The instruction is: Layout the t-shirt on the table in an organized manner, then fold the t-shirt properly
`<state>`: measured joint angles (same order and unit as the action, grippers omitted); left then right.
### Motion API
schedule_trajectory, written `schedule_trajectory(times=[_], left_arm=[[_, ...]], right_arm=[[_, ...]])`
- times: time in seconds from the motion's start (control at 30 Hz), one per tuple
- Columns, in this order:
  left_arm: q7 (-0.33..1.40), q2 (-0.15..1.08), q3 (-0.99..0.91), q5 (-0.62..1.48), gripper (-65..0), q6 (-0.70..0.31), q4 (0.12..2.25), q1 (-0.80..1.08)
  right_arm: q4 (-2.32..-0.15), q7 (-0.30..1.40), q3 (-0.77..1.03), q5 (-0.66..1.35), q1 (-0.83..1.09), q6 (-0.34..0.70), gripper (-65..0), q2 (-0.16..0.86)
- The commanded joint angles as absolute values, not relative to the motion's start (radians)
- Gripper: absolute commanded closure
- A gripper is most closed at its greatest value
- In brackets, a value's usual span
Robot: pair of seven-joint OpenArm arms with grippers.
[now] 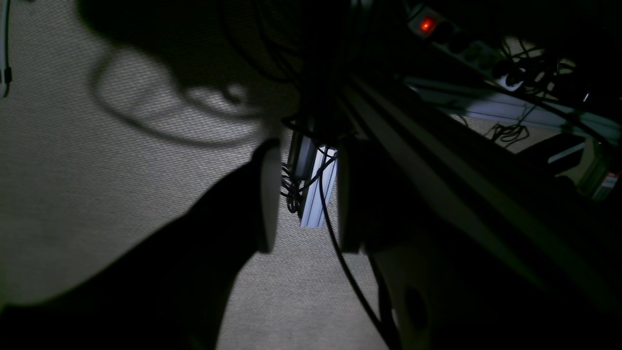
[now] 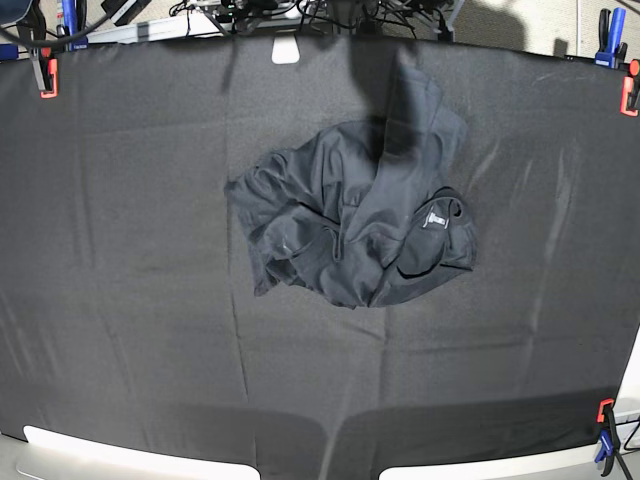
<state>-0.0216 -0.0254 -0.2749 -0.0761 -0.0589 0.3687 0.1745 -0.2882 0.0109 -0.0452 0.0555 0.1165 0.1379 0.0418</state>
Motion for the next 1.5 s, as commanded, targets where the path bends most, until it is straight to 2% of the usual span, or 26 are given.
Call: schedule_trajectory(times=[0.0,0.73,1.13,1.3,1.47], left_arm=[[-0.026,-0.030,-0.274,-0.079,-17.1,-0.054,0.374,0.180],[-0.022,-0.030,-0.274,-0.079,-17.0,-0.056,0.400,0.181],[-0.055,0.000,-0.274,-0.079,-17.0,-0.057,0.410,0.227],[-0.088,0.021,-0.271,-0.078,-17.0,-0.059,0.535,0.342],[-0.030,0.037,-0.239,-0.052,-17.0,-0.060,0.772,0.511]], right_arm=[[-0.293,0.004,-0.046,0.059,0.117,0.138,-21.0,0.044],[-0.310,0.004,-0.046,0.059,0.144,0.142,-21.0,0.045],[-0.476,0.008,-0.046,0.060,0.274,0.145,-21.0,0.063],[-0.597,0.026,-0.050,0.062,0.364,0.234,-21.0,0.100],[-0.808,0.131,-0.071,0.150,0.498,0.234,-21.0,0.149]])
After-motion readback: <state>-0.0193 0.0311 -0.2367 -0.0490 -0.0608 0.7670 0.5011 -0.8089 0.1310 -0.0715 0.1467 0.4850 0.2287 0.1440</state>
